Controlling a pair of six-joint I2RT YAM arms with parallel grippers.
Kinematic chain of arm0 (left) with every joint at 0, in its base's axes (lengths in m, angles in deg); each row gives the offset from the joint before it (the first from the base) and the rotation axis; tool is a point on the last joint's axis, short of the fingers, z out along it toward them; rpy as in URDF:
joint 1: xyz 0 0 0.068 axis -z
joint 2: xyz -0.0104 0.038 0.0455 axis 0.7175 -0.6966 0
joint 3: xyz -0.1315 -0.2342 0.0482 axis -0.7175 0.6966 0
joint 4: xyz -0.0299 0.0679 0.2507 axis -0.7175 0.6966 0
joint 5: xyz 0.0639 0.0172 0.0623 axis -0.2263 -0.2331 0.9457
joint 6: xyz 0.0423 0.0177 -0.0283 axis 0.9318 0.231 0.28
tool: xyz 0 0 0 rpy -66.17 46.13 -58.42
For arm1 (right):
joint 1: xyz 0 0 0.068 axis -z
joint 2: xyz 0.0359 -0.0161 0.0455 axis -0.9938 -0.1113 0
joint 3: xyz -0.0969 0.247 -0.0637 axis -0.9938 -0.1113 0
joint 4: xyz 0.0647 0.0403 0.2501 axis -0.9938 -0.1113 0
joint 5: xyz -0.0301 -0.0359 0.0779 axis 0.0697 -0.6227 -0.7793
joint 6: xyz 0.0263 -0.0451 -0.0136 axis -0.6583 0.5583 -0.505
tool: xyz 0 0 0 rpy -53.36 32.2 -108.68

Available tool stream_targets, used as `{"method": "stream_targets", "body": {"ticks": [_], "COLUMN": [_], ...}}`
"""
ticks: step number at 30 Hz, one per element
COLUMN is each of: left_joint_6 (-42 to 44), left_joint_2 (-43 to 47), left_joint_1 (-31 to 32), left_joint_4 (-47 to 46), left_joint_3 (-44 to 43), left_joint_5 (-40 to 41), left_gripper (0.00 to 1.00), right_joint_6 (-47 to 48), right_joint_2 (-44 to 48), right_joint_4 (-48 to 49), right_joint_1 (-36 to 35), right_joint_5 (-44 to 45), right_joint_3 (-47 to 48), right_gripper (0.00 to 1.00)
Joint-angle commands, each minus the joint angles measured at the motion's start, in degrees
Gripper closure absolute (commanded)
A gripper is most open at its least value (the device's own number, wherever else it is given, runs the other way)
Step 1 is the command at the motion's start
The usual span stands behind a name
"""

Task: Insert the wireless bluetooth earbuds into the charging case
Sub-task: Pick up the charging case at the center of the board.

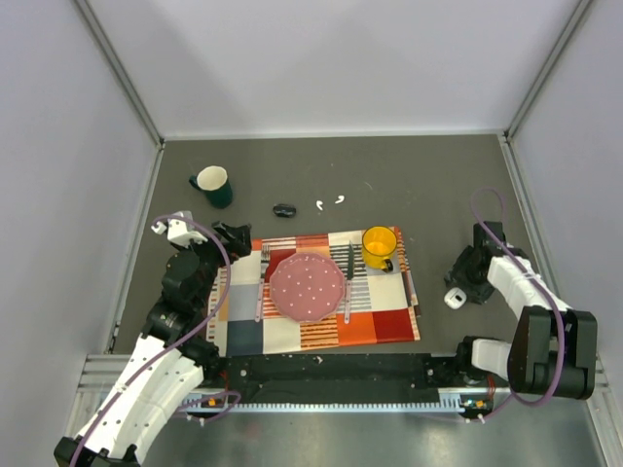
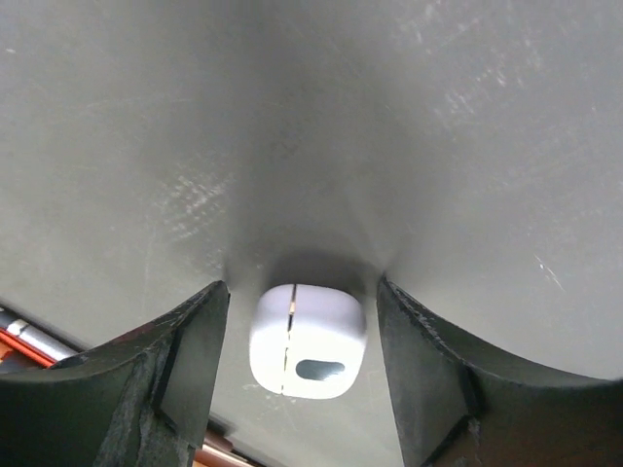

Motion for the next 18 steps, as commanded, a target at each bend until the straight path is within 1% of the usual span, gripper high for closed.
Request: {"method": "stream_targets", "body": {"ticks": [1,5,11,12,13,16,18], "left_joint_6": [0.43,0.69,1.13,1.22,1.31,1.31,1.4], "left_joint_2": [0.72,0.98,0.98,0.98,0.98,0.98,0.98], "left_joint_1": [-0.14,-0.14,-0.14,-0.14,-0.14,-0.14,-0.14], "left_joint_4": [-1.88,-1.61,-1.35,-1.26,-1.18,-1.17,-1.26], "left_joint_3": [-0.37,-0.46,-0.63,-0.72,-0.72,-0.63,-0.63], "left_joint_5": [-0.5,-0.07,-0.24,-0.33,-0.33,-0.33,-0.42], "left_gripper": [0.01,0.01,0.01,0.01,0.01,0.01,0.01], "right_joint_6": [-1.2,-0.85,-0.85,-0.85,-0.93,-2.33,-2.78], "right_joint_2": [-1.81,-2.07,-3.21,-3.13,-3.04,-1.99,-0.93], "right_joint_4": [10.34,10.86,11.48,10.96,10.43,7.98,7.53], "right_joint_1": [0.15,0.24,0.15,0.15,0.15,-0.11,-0.72], "right_joint_5": [-8.46,-8.02,-10.21,-10.04,-8.91,-4.7,-3.46], "right_joint_3": [-3.85,-4.73,-4.74,-4.65,-4.47,-4.12,-4.03], "right_gripper": [0.41,0.46,0.49,0.48,0.42,0.33,0.31]}}
